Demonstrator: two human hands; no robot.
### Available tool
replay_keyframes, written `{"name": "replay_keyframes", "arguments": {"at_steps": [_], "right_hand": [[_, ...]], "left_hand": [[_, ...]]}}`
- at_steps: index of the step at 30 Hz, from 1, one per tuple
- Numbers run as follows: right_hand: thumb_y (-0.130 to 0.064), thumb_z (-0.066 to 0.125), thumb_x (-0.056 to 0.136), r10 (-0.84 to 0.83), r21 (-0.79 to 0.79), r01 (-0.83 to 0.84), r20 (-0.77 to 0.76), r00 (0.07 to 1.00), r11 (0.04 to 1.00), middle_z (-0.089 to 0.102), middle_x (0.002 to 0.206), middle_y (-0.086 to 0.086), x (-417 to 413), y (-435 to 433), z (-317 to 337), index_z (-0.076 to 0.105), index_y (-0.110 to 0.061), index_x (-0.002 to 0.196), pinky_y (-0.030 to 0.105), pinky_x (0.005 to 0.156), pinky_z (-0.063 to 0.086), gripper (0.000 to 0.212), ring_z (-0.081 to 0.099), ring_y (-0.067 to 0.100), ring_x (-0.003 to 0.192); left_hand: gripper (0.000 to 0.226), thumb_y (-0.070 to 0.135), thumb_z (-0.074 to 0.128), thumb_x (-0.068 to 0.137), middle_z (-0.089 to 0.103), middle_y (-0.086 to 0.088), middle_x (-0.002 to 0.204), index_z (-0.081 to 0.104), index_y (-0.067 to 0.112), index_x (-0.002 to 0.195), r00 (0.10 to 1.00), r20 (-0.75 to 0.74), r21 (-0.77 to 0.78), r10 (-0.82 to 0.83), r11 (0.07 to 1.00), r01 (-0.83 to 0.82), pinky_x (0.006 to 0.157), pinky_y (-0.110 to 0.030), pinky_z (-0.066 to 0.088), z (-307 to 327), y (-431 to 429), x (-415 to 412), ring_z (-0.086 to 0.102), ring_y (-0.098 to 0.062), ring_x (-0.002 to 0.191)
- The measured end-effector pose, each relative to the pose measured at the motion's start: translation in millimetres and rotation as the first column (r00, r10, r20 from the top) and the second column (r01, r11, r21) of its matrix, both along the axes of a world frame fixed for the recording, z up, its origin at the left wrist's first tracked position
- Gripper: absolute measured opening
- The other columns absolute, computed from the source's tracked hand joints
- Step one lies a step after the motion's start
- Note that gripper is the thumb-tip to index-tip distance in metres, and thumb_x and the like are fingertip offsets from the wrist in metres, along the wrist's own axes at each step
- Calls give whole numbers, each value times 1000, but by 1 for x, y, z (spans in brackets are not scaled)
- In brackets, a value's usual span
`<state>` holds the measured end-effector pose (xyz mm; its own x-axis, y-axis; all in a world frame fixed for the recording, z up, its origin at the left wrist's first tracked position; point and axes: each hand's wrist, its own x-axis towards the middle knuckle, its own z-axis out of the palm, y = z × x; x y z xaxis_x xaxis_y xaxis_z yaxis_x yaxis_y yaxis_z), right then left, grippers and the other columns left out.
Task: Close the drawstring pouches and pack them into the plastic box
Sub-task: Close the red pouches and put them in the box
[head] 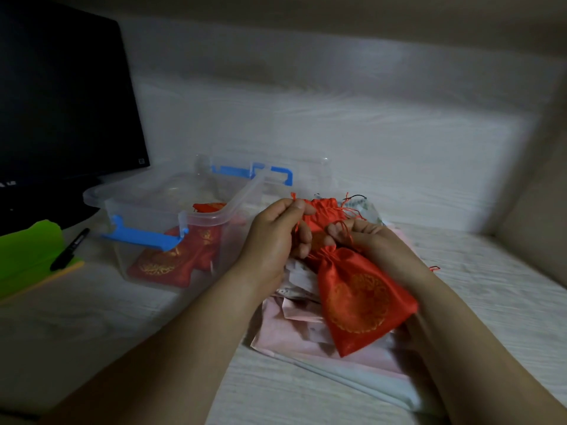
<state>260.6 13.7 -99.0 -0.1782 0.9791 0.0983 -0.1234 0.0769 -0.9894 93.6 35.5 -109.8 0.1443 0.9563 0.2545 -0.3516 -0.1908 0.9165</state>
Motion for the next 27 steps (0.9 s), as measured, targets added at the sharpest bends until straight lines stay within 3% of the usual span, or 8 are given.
{"name": "replay_keyframes", "arguments": {"at_steps": [2, 5, 9, 13, 19, 24, 27], "right_hand": [[-5, 60, 94, 3, -2, -3, 100, 995, 1000, 65, 63, 6, 0, 0, 2, 72, -6, 70, 17, 52, 46, 26, 55, 9, 51], [-6, 66, 88, 31, -26, -27, 161, 986, 999, 68, 65, 8, -1, -1, 2, 72, -2, 75, 17, 56, 49, 15, 58, 10, 52], [-1, 67, 90, -28, -31, 34, 166, 986, 999, 73, 70, 8, -2, -5, 1, 73, 0, 81, 17, 60, 54, 10, 64, 9, 56], [-4, 71, 77, -1, -38, 4, 84, 997, 999, 72, 69, 12, -9, -12, 0, 71, 7, 85, 20, 59, 55, 14, 65, 13, 55], [5, 69, 87, -41, 44, 34, 174, 984, 998, 75, 77, 15, -12, -12, -4, 77, 4, 90, 21, 65, 56, 9, 67, 14, 63], [1, 70, 88, 2, 119, -34, 264, 964, 992, 77, 89, 19, -11, -13, -6, 79, 4, 94, 22, 74, 55, 11, 68, 16, 76], [-2, 73, 84, -5, 127, -29, 255, 967, 991, 76, 92, 21, -14, -14, -6, 78, 2, 96, 24, 75, 56, 14, 68, 17, 77]], "left_hand": [[22, 17, 48, 108, 54, -10, 64, 64, 6, 99, 995, 80, 27, -53, 998, 51, 40, -21, 43, 3, -2, 1, 50, -19, 45], [22, 16, 49, 107, 63, -15, 73, 65, 3, 99, 975, 159, 56, -153, 988, 146, 53, -34, 56, 6, -4, 2, 62, -25, 58], [22, 16, 49, 107, 75, -18, 93, 66, 6, 99, 960, 188, 48, -206, 979, 200, 73, -36, 61, 7, -2, 2, 75, -29, 87], [21, 15, 48, 107, 76, -23, 104, 65, 3, 101, 936, 245, 51, -252, 968, 247, 86, -36, 61, 6, 0, 2, 74, -34, 106], [23, 13, 47, 107, 76, -22, 104, 66, 2, 103, 942, 195, 95, -275, 961, 261, 94, -38, 59, 5, -3, 4, 75, -33, 104], [22, 19, 52, 104, 78, -15, 106, 71, 7, 106, 960, 80, 121, -270, 958, 259, 90, -32, 60, 5, -4, 4, 75, -25, 103], [21, 19, 54, 104, 76, -8, 97, 72, 9, 106, 971, 74, 114, -225, 970, 216, 85, -28, 60, 3, -2, 4, 73, -17, 93]]}}
